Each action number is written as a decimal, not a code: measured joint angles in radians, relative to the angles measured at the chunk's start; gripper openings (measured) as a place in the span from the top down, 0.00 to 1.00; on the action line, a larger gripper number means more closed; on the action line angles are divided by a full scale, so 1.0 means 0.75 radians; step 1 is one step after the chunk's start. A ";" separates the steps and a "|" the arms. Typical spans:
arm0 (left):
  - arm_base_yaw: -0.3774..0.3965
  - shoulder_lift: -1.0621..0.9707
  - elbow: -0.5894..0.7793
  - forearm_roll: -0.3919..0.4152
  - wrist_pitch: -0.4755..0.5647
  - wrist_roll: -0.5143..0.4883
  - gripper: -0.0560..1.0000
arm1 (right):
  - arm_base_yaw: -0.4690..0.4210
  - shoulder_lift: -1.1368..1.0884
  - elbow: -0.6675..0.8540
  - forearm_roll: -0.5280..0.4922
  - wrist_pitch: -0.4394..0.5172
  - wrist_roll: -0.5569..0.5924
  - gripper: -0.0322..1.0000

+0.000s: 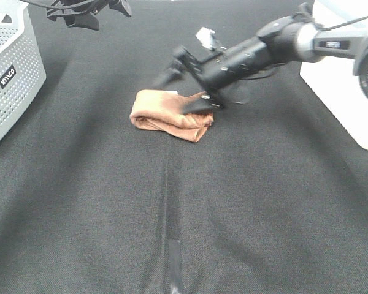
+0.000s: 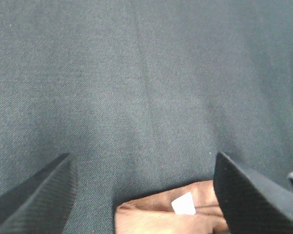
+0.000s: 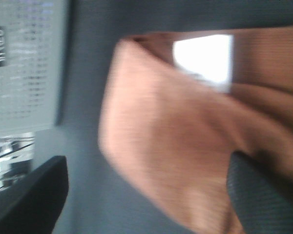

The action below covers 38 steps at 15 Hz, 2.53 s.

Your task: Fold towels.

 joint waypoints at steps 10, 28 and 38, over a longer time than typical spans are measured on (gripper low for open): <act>0.001 -0.080 0.000 0.068 0.309 0.065 0.25 | -0.069 -0.309 -0.001 -0.597 0.120 0.109 0.16; 0.001 -1.399 1.227 0.596 0.585 0.040 0.25 | -0.069 -1.543 1.035 -0.932 0.313 0.205 0.16; 0.001 -2.753 2.140 0.597 0.592 0.075 0.25 | -0.069 -2.805 1.915 -1.012 0.172 0.245 0.16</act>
